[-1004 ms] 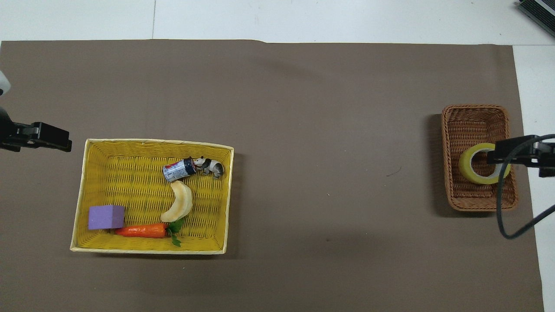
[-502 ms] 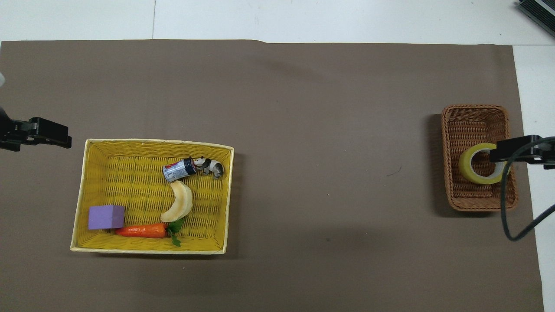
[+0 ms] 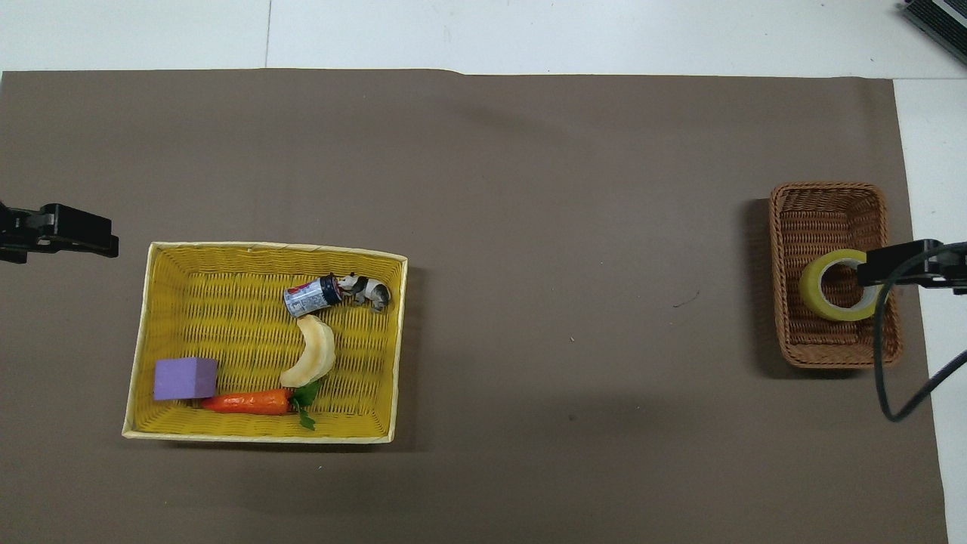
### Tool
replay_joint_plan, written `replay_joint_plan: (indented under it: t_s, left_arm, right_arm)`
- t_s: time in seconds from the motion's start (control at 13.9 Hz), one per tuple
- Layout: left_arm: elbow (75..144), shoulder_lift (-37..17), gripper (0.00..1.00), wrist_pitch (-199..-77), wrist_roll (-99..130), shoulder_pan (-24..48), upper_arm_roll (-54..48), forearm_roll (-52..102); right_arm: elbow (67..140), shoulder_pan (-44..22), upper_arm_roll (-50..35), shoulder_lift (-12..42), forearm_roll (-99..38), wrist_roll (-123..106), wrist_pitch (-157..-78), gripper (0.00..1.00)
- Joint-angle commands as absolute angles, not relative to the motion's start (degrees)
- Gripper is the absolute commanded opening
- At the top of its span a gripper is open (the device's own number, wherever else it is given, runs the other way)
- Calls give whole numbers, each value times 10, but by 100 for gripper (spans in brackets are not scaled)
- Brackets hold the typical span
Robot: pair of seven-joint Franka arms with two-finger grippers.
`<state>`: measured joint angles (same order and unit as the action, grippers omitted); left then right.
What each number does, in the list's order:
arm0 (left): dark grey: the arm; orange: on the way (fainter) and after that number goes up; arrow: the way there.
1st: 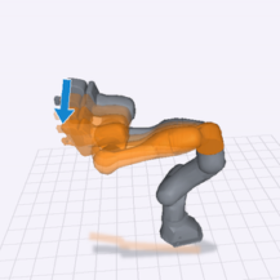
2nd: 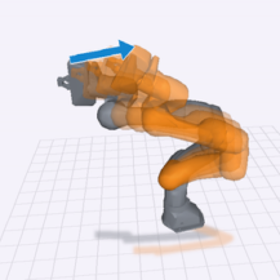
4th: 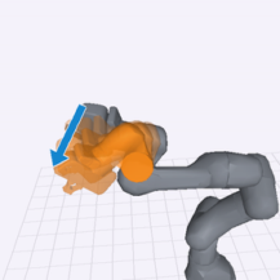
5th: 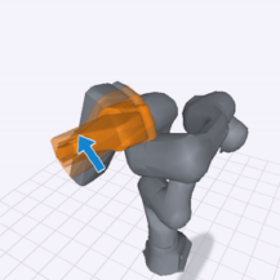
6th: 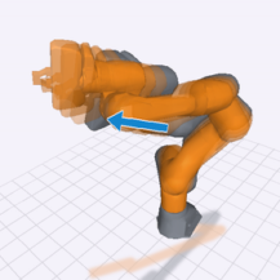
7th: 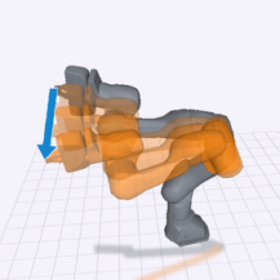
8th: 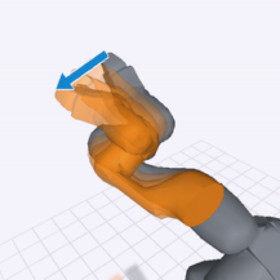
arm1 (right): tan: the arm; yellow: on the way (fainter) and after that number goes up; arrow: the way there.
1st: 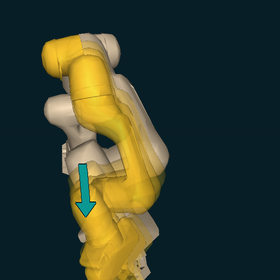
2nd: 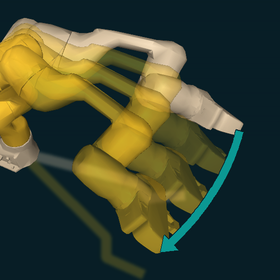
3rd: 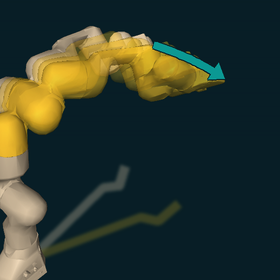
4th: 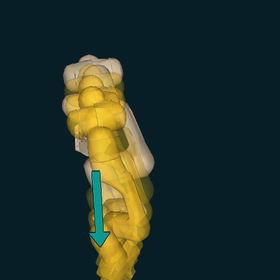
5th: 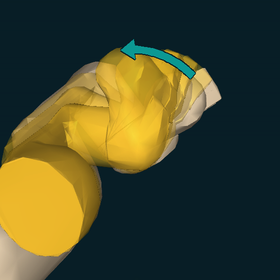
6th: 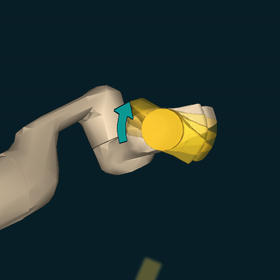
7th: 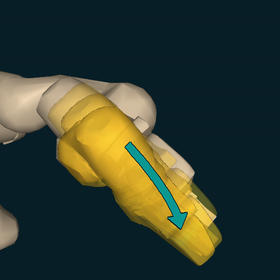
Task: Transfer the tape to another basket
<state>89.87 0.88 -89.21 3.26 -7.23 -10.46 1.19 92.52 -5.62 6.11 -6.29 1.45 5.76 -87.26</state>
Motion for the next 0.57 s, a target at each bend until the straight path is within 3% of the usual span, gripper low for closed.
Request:
replay_joint_plan:
  t_s: [0.0,0.5]
  left_arm:
    - [895,11,100,-875,36,-80,-108,19]
    - [872,5,100,-834,35,-79,-109,15]
  right_arm:
    - [929,-51,58,-65,25,41,-874,100]
    - [930,-51,61,-66,17,47,-871,100]
